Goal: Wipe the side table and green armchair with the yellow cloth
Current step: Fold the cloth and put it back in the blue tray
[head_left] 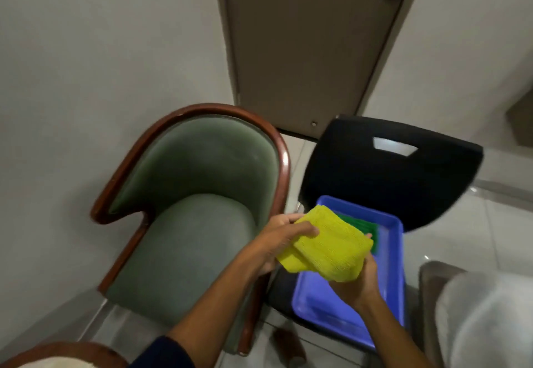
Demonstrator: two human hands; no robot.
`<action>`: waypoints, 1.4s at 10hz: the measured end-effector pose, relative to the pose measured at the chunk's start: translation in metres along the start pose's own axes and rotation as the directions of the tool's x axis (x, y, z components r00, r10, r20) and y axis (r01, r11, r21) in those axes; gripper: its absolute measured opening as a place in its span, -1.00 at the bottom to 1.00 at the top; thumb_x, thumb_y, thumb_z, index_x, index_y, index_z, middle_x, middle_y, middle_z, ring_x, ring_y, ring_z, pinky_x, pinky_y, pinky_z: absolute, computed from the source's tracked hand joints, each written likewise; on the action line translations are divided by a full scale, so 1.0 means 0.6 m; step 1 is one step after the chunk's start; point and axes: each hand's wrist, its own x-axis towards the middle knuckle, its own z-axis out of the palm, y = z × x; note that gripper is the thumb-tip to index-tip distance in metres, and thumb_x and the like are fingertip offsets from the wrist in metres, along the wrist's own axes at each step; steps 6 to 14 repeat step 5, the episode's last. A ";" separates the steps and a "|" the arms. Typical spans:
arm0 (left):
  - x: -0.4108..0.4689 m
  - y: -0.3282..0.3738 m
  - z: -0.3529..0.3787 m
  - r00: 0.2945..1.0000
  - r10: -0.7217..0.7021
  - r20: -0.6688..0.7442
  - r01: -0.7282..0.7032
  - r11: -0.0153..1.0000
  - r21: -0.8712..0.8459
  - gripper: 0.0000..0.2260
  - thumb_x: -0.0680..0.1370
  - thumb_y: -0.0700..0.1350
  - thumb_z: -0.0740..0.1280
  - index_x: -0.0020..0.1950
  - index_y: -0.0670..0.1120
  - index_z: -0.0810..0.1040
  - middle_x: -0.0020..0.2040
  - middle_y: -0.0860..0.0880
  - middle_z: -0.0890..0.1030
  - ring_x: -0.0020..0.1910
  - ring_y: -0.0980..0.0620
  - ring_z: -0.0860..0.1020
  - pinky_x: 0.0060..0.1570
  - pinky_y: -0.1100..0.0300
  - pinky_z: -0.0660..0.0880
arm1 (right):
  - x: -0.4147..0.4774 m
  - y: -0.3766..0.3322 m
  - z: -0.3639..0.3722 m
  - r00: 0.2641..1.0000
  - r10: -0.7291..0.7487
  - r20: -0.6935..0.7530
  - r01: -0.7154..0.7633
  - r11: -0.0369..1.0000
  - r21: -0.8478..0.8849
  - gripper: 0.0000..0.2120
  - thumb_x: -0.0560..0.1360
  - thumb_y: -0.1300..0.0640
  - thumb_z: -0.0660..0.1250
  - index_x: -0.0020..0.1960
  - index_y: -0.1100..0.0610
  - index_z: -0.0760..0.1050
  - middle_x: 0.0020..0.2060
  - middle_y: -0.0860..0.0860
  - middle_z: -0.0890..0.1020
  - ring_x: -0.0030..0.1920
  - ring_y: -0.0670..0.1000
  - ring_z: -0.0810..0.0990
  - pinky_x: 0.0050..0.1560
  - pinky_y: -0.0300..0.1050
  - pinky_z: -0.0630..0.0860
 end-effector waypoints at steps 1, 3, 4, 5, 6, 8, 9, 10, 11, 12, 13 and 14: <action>0.060 -0.045 0.050 0.987 -0.024 -0.158 0.044 0.992 0.121 -0.81 0.47 -0.22 0.40 0.07 -0.20 0.63 -0.21 -0.11 0.64 -0.24 0.03 0.56 -0.28 0.25 0.50 | -0.030 -0.059 -0.094 0.995 0.006 -0.097 -0.013 0.997 -0.074 -0.15 0.32 -0.50 0.25 0.29 0.16 0.57 0.23 0.21 0.63 0.22 0.27 0.60 0.15 0.28 0.57; 0.143 -0.173 0.106 0.977 -0.070 -0.203 0.144 0.915 0.378 -0.82 0.47 -0.28 0.39 0.05 -0.29 0.60 -0.10 -0.17 0.61 -0.08 -0.05 0.54 -0.11 0.14 0.47 | -0.038 -0.081 -0.225 0.914 -0.038 -0.404 -0.178 0.857 -0.484 -0.46 0.42 0.11 0.42 0.28 0.41 0.45 -0.04 0.22 0.73 -0.13 0.18 0.73 -0.11 0.07 0.67; 0.151 -0.223 0.117 0.983 -0.080 -0.166 0.170 0.745 0.645 -0.64 0.49 -0.15 0.41 0.27 -0.19 0.52 0.20 -0.24 0.54 0.21 -0.17 0.53 0.22 0.02 0.46 | -0.025 -0.063 -0.285 0.809 -0.089 -0.581 -0.397 0.647 -0.651 -0.54 0.51 0.19 0.41 0.27 0.46 0.40 -0.03 0.28 0.62 -0.11 0.20 0.63 -0.10 0.02 0.53; 0.139 -0.219 0.105 0.985 0.084 -0.148 0.081 0.536 0.840 -0.54 0.51 -0.09 0.36 0.39 -0.13 0.40 0.33 -0.23 0.42 0.33 -0.18 0.42 0.31 -0.03 0.38 | -0.029 -0.066 -0.295 0.735 -0.235 -0.636 -0.531 0.385 -0.755 -0.50 0.49 0.15 0.45 0.31 0.40 0.40 0.10 0.28 0.58 0.08 0.25 0.60 0.01 0.00 0.47; 0.139 -0.219 0.105 0.985 0.084 -0.148 0.081 0.536 0.840 -0.54 0.51 -0.09 0.36 0.39 -0.13 0.40 0.33 -0.23 0.42 0.33 -0.18 0.42 0.31 -0.03 0.38 | -0.029 -0.066 -0.295 0.735 -0.235 -0.636 -0.531 0.385 -0.755 -0.50 0.49 0.15 0.45 0.31 0.40 0.40 0.10 0.28 0.58 0.08 0.25 0.60 0.01 0.00 0.47; 0.139 -0.219 0.105 0.985 0.084 -0.148 0.081 0.536 0.840 -0.54 0.51 -0.09 0.36 0.39 -0.13 0.40 0.33 -0.23 0.42 0.33 -0.18 0.42 0.31 -0.03 0.38 | -0.029 -0.066 -0.295 0.735 -0.235 -0.636 -0.531 0.385 -0.755 -0.50 0.49 0.15 0.45 0.31 0.40 0.40 0.10 0.28 0.58 0.08 0.25 0.60 0.01 0.00 0.47; 0.139 -0.219 0.105 0.985 0.084 -0.148 0.081 0.536 0.840 -0.54 0.51 -0.09 0.36 0.39 -0.13 0.40 0.33 -0.23 0.42 0.33 -0.18 0.42 0.31 -0.03 0.38 | -0.029 -0.066 -0.295 0.735 -0.235 -0.636 -0.531 0.385 -0.755 -0.50 0.49 0.15 0.45 0.31 0.40 0.40 0.10 0.28 0.58 0.08 0.25 0.60 0.01 0.00 0.47; 0.139 -0.219 0.105 0.985 0.084 -0.148 0.081 0.536 0.840 -0.54 0.51 -0.09 0.36 0.39 -0.13 0.40 0.33 -0.23 0.42 0.33 -0.18 0.42 0.31 -0.03 0.38 | -0.029 -0.066 -0.295 0.735 -0.235 -0.636 -0.531 0.385 -0.755 -0.50 0.49 0.15 0.45 0.31 0.40 0.40 0.10 0.28 0.58 0.08 0.25 0.60 0.01 0.00 0.47; 0.139 -0.219 0.105 0.985 0.084 -0.148 0.081 0.536 0.840 -0.54 0.51 -0.09 0.36 0.39 -0.13 0.40 0.33 -0.23 0.42 0.33 -0.18 0.42 0.31 -0.03 0.38 | -0.029 -0.066 -0.295 0.735 -0.235 -0.636 -0.531 0.385 -0.755 -0.50 0.49 0.15 0.45 0.31 0.40 0.40 0.10 0.28 0.58 0.08 0.25 0.60 0.01 0.00 0.47; 0.139 -0.219 0.105 0.985 0.084 -0.148 0.081 0.536 0.840 -0.54 0.51 -0.09 0.36 0.39 -0.13 0.40 0.33 -0.23 0.42 0.33 -0.18 0.42 0.31 -0.03 0.38 | -0.029 -0.066 -0.295 0.735 -0.235 -0.636 -0.531 0.385 -0.755 -0.50 0.49 0.15 0.45 0.31 0.40 0.40 0.10 0.28 0.58 0.08 0.25 0.60 0.01 0.00 0.47; 0.139 -0.219 0.105 0.985 0.084 -0.148 0.081 0.536 0.840 -0.54 0.51 -0.09 0.36 0.39 -0.13 0.40 0.33 -0.23 0.42 0.33 -0.18 0.42 0.31 -0.03 0.38 | -0.029 -0.066 -0.295 0.735 -0.235 -0.636 -0.531 0.385 -0.755 -0.50 0.49 0.15 0.45 0.31 0.40 0.40 0.10 0.28 0.58 0.08 0.25 0.60 0.01 0.00 0.47; 0.139 -0.219 0.105 0.985 0.084 -0.148 0.081 0.536 0.840 -0.54 0.51 -0.09 0.36 0.39 -0.13 0.40 0.33 -0.23 0.42 0.33 -0.18 0.42 0.31 -0.03 0.38 | -0.029 -0.066 -0.295 0.735 -0.235 -0.636 -0.531 0.385 -0.755 -0.50 0.49 0.15 0.45 0.31 0.40 0.40 0.10 0.28 0.58 0.08 0.25 0.60 0.01 0.00 0.47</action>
